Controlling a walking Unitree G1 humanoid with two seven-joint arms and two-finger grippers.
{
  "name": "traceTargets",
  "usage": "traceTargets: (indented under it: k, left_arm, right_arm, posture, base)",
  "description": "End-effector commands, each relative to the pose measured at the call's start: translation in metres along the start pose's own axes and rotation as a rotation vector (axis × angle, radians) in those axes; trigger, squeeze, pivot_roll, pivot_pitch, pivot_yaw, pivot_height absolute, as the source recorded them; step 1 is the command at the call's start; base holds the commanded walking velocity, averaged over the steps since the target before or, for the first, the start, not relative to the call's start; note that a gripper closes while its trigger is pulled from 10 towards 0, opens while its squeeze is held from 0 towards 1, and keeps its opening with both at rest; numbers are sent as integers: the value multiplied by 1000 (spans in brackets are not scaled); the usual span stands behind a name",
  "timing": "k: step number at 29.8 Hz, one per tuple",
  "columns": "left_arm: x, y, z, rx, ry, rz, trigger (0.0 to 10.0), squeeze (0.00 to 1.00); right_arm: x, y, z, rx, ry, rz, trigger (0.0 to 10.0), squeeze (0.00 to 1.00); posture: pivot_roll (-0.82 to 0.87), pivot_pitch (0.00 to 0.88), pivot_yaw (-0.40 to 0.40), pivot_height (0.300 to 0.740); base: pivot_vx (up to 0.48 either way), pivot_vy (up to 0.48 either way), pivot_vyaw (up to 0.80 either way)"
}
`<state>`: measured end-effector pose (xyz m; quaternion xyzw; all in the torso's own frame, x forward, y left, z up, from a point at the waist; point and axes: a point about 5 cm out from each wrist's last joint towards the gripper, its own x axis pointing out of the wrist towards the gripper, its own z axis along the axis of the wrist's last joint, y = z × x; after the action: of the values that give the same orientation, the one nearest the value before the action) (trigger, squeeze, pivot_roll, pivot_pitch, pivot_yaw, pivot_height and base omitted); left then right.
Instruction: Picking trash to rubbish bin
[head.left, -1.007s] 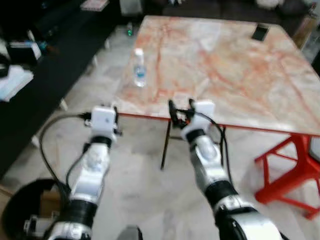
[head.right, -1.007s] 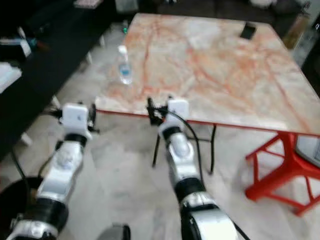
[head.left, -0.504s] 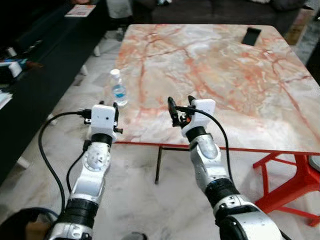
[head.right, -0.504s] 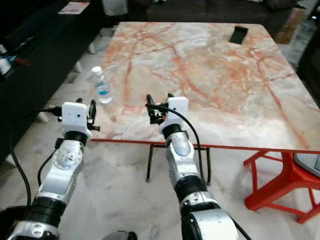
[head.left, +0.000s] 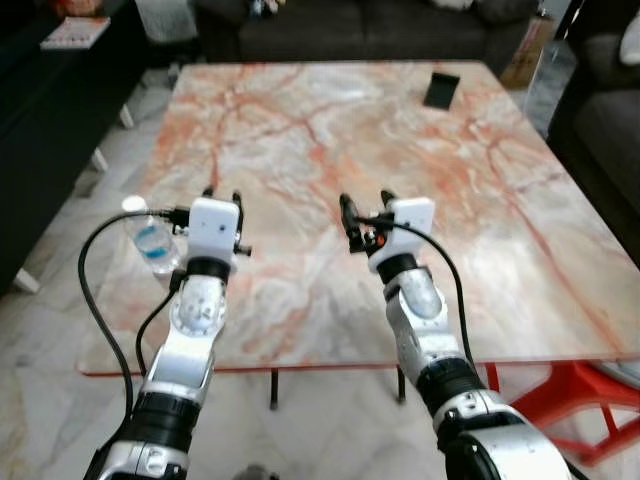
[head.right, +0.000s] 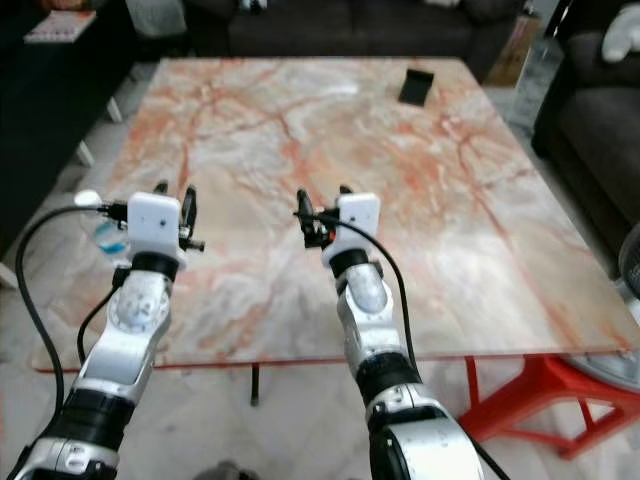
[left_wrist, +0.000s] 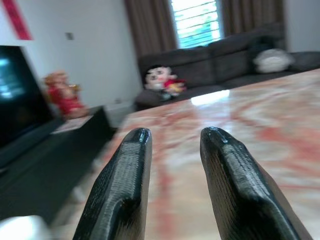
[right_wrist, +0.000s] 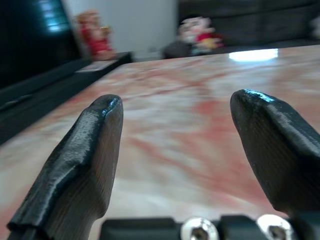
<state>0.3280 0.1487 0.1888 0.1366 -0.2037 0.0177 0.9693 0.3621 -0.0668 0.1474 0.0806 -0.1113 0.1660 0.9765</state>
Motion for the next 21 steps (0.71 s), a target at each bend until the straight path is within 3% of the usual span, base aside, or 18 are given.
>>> traceTargets:
  k: [1,9,10,11,17,21]
  left_arm:
    - [1,-1,5,18,-27,-4,10000,0]
    - [9,2,25,24,-93,4,10000,0]
    - [11,3,30,29,-106,9,10000,863]
    - [12,3,32,22,-113,9,10000,1000]
    - [19,10,39,36,-125,29,10000,1000]
    - [22,21,32,33,-83,48,10000,1000]
  right_arm:
    - [1,2,1,8,-1,8,10000,0]
    - [1,1,1,9,-1,6,10000,0]
    - [1,1,1,10,0,6,10000,0]
    - [1,1,1,9,1,7,10000,0]
    - [1,2,0,11,4,10,10000,0]
    - [1,2,0,13,6,10,10000,0]
  posture:
    - [137,136,0,740]
    - [141,135,-4,740]
    - [141,135,-4,740]
    - [140,134,-5,740]
    - [141,133,-4,740]
    - [140,130,-2,740]
  base:
    - [0,0,0]
    - [0,0,0]
    - [0,0,0]
    - [0,0,0]
    - [0,0,0]
    - [0,0,0]
